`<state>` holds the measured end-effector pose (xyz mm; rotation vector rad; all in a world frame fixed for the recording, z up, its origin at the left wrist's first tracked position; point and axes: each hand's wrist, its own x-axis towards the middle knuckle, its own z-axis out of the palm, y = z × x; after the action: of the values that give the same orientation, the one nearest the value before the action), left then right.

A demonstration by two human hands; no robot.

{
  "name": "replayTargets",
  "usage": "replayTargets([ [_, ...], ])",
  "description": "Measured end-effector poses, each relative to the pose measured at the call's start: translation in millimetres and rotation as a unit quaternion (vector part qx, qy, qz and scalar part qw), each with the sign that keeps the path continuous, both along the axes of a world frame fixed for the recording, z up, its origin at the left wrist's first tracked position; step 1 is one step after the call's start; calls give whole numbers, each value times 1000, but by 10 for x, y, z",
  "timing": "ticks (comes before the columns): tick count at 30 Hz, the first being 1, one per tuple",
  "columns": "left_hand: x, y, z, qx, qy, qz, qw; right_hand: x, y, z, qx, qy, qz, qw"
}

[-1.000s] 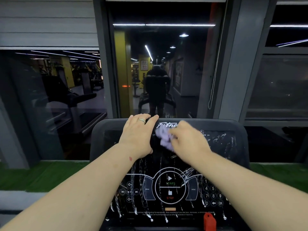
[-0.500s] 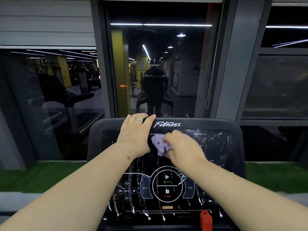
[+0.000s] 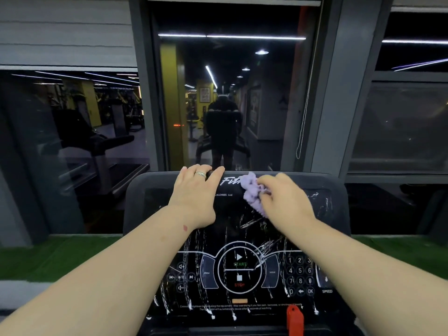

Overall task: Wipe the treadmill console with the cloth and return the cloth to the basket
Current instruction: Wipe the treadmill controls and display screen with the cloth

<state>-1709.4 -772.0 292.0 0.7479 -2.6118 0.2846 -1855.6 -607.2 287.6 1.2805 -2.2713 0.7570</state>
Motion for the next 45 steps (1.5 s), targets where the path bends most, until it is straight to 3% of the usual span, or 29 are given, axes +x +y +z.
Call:
replayTargets([
  [6,-107,193,174,52,-57,0,997,88,100,-106,115,30,76,990],
  [10,-284,335,219,17,-62,-35,997,-195,211,28,-7,-8,-43,999],
  [15,-439,403,135,-15,-38,-20,999,-23,238,-147,104,27,48,993],
  [19,-457,381,105,-19,-25,-13,999,-323,303,5,-2,-17,-39,999],
  [24,-457,388,77,-14,-11,-13,1000,-125,301,-130,98,17,37,994],
  [28,-460,394,79,-13,-9,-10,1000,-315,321,59,11,-6,-43,999],
  [33,-454,394,81,-9,-10,-12,1000,-100,332,-131,104,23,41,993],
  [37,-469,392,105,6,-20,-12,1000,-233,289,53,-2,-15,-22,1000],
  [42,-443,385,133,31,-21,-17,999,26,271,-190,111,14,63,992],
  [45,-441,381,138,22,-22,-17,999,-230,241,43,38,-16,-4,999],
])
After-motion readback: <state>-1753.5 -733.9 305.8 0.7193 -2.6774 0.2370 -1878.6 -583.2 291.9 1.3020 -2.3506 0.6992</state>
